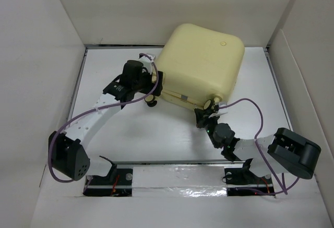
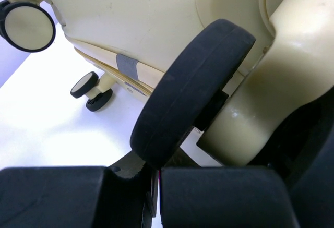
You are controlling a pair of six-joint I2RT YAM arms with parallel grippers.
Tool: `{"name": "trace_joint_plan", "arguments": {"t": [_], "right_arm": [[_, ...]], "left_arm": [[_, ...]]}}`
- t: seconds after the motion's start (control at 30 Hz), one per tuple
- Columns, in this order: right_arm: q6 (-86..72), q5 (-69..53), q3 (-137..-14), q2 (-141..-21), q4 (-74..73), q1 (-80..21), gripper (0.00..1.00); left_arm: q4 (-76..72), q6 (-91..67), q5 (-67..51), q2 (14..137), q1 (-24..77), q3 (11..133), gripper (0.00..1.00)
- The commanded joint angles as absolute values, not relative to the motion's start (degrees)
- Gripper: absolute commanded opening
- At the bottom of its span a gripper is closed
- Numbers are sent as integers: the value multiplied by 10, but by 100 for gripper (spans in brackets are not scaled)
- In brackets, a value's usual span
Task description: Pack the luggage
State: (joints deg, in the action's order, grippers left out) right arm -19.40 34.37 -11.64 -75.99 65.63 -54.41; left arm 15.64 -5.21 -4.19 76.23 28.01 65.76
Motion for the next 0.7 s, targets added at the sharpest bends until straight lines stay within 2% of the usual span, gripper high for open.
{"name": "trace_joint_plan", "arguments": {"t": [0.0, 0.2, 0.3, 0.4, 0.43, 0.5, 0.53, 0.57, 0.63, 0.67], "right_arm": [[-214, 272, -120, -733, 747, -548, 0], [-213, 265, -125, -721, 728, -543, 0], [-212, 259, -125, -717, 724, -543, 0], [-213, 250, -123, -713, 716, -532, 0], [-214, 246, -122, -710, 714, -532, 0], [-214, 241, -121, -702, 702, -525, 0], [-214, 229, -123, -699, 697, -516, 0], [-214, 222, -122, -691, 686, -510, 0], [-208, 204, -124, -679, 672, -486, 0], [-207, 180, -127, -672, 651, -476, 0]], "left_arm": [[145, -27, -33, 785, 279, 679, 97], [144, -27, -18, 814, 279, 692, 94], [138, -27, -14, 824, 279, 698, 85], [124, -29, -22, 841, 279, 704, 64], [124, -31, -22, 852, 279, 713, 50], [127, -34, -39, 865, 279, 721, 37], [130, -38, -47, 875, 279, 725, 19], [126, -46, -63, 878, 279, 723, 11], [120, -61, -83, 880, 279, 714, 0], [116, -71, -99, 878, 279, 708, 0]]}}
